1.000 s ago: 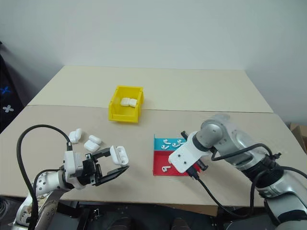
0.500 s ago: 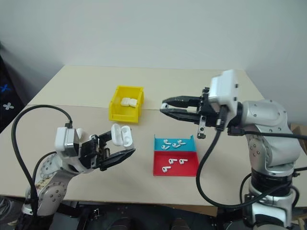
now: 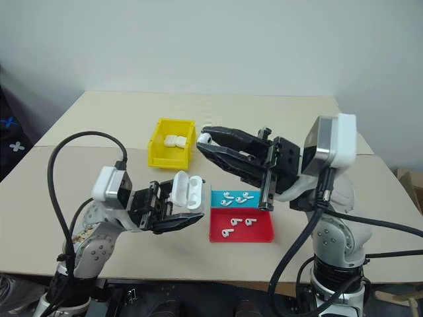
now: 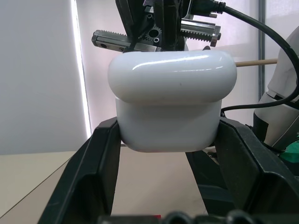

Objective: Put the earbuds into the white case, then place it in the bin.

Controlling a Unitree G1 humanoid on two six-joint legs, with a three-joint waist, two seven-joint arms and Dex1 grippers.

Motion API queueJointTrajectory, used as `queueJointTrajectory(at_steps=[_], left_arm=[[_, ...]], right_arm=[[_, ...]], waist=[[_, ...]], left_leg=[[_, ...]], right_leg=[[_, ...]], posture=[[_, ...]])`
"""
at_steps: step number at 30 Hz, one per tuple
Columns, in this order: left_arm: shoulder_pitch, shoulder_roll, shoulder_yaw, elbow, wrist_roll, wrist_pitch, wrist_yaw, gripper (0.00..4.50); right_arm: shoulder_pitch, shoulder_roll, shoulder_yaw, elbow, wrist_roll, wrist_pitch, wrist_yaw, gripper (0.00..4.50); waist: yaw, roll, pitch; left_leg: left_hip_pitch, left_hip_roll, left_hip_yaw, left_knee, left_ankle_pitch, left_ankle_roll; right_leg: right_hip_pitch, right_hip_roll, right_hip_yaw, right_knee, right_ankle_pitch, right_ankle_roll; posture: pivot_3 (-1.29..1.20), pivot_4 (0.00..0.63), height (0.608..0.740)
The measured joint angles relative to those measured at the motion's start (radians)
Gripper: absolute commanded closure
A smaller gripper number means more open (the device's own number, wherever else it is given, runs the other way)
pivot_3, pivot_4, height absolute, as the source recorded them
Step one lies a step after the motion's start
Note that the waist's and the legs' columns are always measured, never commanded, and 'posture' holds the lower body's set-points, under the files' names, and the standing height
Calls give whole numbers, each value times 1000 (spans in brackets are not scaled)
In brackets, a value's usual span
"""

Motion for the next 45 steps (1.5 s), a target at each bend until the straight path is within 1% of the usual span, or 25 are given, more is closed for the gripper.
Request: queueJointTrajectory(at_steps=[8, 13, 25, 36, 45], left_arm=[[2, -1, -1, -8, 2, 0, -16, 1754], [2, 1, -1, -12, 2, 0, -27, 1754], [3, 11, -1, -26, 19, 0, -35, 1754], [3, 11, -1, -20, 47, 0, -38, 1754], [3, 4, 2, -19, 52, -7, -38, 1754]], right_arm=[[6, -36, 109, 46, -51, -82, 84, 3895], [5, -37, 147, 94, -82, -115, 111, 3895], [7, -56, 174, 144, -122, -176, 162, 3895], [26, -83, 175, 151, -128, -207, 174, 3895], [40, -91, 172, 154, -119, -210, 157, 3895]], waist=[[0, 0, 0], [1, 0, 0], [3, 0, 0], [3, 0, 0], [3, 0, 0]], left_leg=[[0, 0, 0, 0, 0, 0], [0, 0, 0, 0, 0, 0], [0, 0, 0, 0, 0, 0], [0, 0, 0, 0, 0, 0], [0, 0, 0, 0, 0, 0]], right_leg=[[0, 0, 0, 0, 0, 0], [0, 0, 0, 0, 0, 0], [0, 0, 0, -1, 0, 0], [0, 0, 0, -1, 0, 0], [0, 0, 0, -1, 0, 0]], posture=[[0, 150, 740], [0, 150, 740], [0, 150, 740], [0, 150, 740], [0, 150, 740]])
